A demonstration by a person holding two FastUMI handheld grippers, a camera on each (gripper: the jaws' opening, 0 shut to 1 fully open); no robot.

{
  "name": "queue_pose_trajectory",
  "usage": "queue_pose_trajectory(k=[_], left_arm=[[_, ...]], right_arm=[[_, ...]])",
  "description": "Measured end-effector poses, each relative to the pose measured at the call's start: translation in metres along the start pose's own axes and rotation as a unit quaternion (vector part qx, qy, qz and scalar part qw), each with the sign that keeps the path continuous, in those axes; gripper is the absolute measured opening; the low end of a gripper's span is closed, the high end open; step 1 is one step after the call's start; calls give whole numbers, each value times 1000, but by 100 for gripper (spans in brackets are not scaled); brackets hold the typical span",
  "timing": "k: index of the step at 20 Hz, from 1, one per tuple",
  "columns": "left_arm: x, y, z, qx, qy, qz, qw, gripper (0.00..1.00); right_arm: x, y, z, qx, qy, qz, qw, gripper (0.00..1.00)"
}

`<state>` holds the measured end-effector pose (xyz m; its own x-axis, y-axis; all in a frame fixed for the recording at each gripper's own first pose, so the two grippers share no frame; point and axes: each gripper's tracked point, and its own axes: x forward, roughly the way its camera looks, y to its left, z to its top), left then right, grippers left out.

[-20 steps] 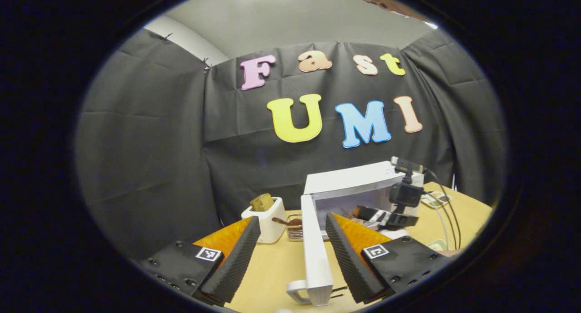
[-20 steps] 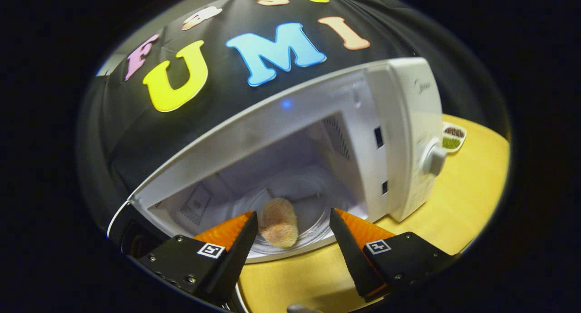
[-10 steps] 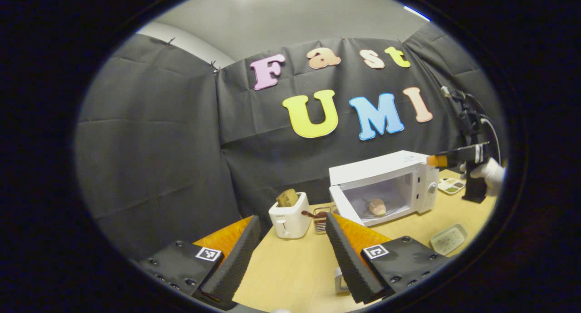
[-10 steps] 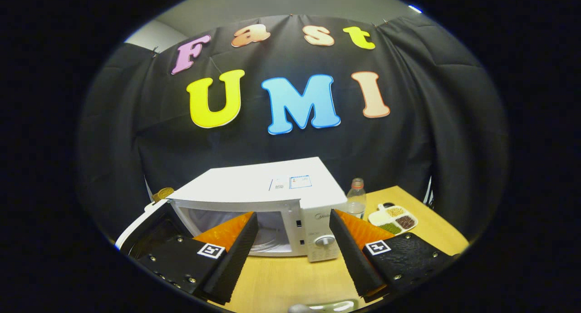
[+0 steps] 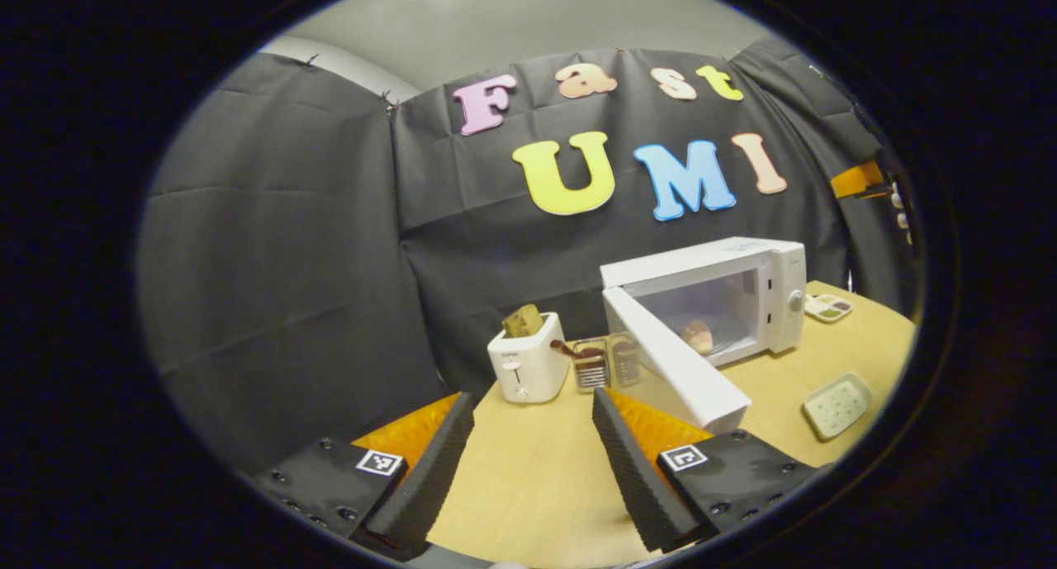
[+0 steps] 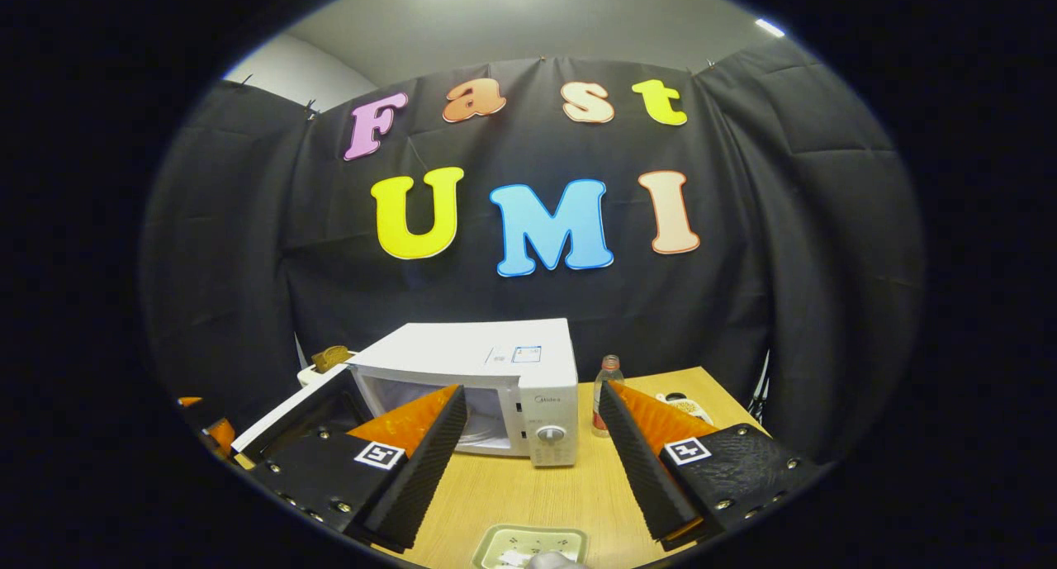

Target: Open the microwave oven with the left hand, put the food in, and close the microwave oven.

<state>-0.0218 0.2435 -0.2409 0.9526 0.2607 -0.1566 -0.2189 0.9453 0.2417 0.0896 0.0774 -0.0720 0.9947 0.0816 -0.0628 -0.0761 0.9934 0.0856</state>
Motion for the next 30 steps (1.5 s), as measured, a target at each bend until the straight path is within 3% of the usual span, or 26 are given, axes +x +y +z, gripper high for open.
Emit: queue_pose_trajectory(k=[6,7,9,15,22,30], left_arm=[[1,-8,-59,-16,47,0,999,95],[2,-13,-63,-12,53,-1,999,100],[3,-21,-73,-6,65,-6,998,94],[-13,-102,-79,-4,67,-74,995,95],[-9,-205,-55,5,43,-157,987,95],[27,-296,-25,-10,25,-211,977,94]], right_arm=[[-19,-7,8,-17,3,-2,1000,98],[-20,-8,8,-24,4,-2,1000,98],[-23,-11,8,-30,11,-2,999,98],[-23,-32,9,-30,18,-15,999,99],[-22,-65,11,-13,25,-41,999,99],[-17,-100,5,-17,36,-66,997,99]])
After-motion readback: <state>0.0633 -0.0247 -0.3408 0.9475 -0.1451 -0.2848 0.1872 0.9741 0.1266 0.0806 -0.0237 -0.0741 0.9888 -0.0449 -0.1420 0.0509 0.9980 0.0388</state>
